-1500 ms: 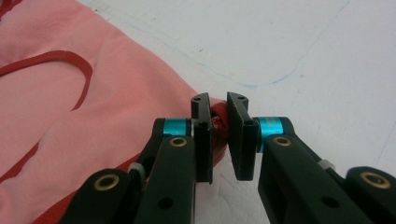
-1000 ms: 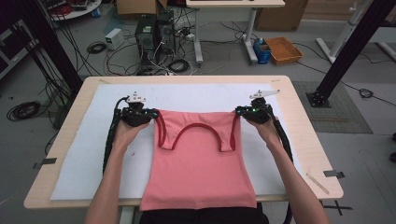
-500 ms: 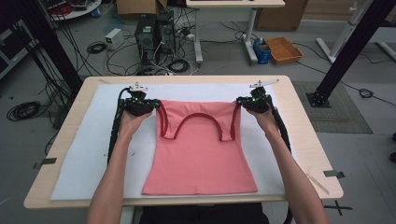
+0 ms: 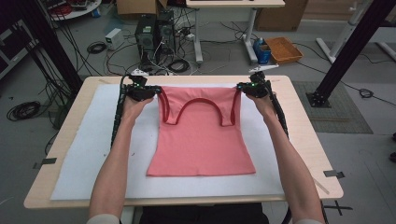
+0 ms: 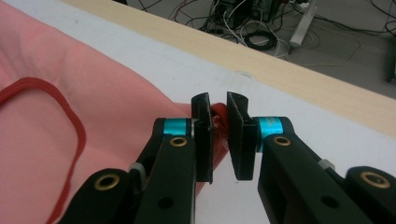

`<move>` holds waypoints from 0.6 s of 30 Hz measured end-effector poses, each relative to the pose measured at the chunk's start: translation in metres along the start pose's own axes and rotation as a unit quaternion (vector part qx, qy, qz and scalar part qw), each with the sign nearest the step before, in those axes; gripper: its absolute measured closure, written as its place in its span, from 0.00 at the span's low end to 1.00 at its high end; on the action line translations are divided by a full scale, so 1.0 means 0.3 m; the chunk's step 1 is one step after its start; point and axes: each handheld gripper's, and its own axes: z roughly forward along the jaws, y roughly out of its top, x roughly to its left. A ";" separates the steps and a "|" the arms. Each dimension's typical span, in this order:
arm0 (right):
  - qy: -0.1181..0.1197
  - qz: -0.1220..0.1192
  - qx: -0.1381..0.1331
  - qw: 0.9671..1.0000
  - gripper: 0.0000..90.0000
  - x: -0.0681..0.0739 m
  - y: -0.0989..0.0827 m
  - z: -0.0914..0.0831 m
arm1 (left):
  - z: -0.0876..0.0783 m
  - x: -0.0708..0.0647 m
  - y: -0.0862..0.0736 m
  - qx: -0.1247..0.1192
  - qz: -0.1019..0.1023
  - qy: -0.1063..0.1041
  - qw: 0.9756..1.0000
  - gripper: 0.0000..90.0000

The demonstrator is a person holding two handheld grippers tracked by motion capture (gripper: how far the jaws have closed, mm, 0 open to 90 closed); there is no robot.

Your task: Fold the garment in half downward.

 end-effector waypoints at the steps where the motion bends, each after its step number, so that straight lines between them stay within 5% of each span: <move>1: 0.000 0.000 0.001 1.000 0.91 -0.001 0.004 0.001 | 0.001 0.002 0.002 -0.002 -0.002 0.000 1.000 0.89; 11: 0.014 0.000 -0.009 1.000 0.91 -0.006 -0.036 -0.003 | -0.005 0.001 -0.040 -0.001 -0.007 -0.019 1.000 0.89; 18: 0.025 -0.018 -0.006 1.000 0.91 0.022 -0.083 -0.029 | -0.041 -0.033 -0.073 0.001 0.007 -0.034 0.999 0.89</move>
